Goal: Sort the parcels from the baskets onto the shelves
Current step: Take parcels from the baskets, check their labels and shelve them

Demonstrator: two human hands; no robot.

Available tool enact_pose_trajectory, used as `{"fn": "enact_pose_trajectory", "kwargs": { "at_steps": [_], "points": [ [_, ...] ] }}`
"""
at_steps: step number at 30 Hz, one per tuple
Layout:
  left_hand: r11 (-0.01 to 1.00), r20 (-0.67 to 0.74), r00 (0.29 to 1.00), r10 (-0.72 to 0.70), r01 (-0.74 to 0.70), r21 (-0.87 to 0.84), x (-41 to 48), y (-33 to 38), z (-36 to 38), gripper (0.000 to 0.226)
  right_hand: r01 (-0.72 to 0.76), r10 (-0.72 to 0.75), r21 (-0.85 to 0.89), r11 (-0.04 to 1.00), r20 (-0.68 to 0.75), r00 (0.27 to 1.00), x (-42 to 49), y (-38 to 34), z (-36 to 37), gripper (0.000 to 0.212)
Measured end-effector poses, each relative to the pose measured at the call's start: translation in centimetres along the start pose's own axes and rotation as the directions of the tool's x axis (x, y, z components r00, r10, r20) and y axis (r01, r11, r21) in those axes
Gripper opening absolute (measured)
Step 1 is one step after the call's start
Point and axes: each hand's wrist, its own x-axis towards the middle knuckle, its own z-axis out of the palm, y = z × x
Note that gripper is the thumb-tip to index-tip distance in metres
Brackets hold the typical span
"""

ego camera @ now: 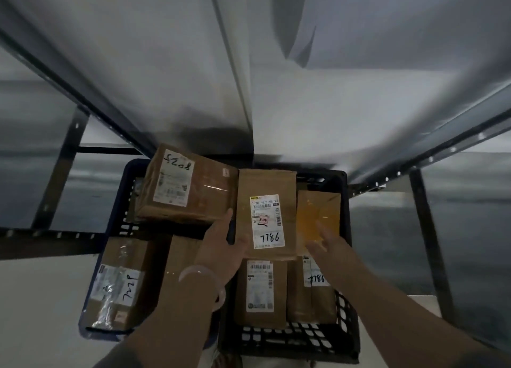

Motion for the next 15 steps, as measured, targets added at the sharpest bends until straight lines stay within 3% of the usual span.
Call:
{"fn": "enact_pose_trajectory", "kwargs": {
  "at_steps": [8,15],
  "points": [
    [0.996,0.102,0.992,-0.070,0.075,-0.053,8.3,-2.4,4.5,0.067,-0.109,0.096,0.228,0.967,0.066,0.993,8.9,1.1,5.2,0.059],
    [0.978,0.096,0.992,-0.084,0.101,-0.182,6.4,-1.6,4.3,0.071,-0.111,0.082,0.440,0.891,0.084,0.993,7.6,0.3,5.7,0.066]
  ]
}}
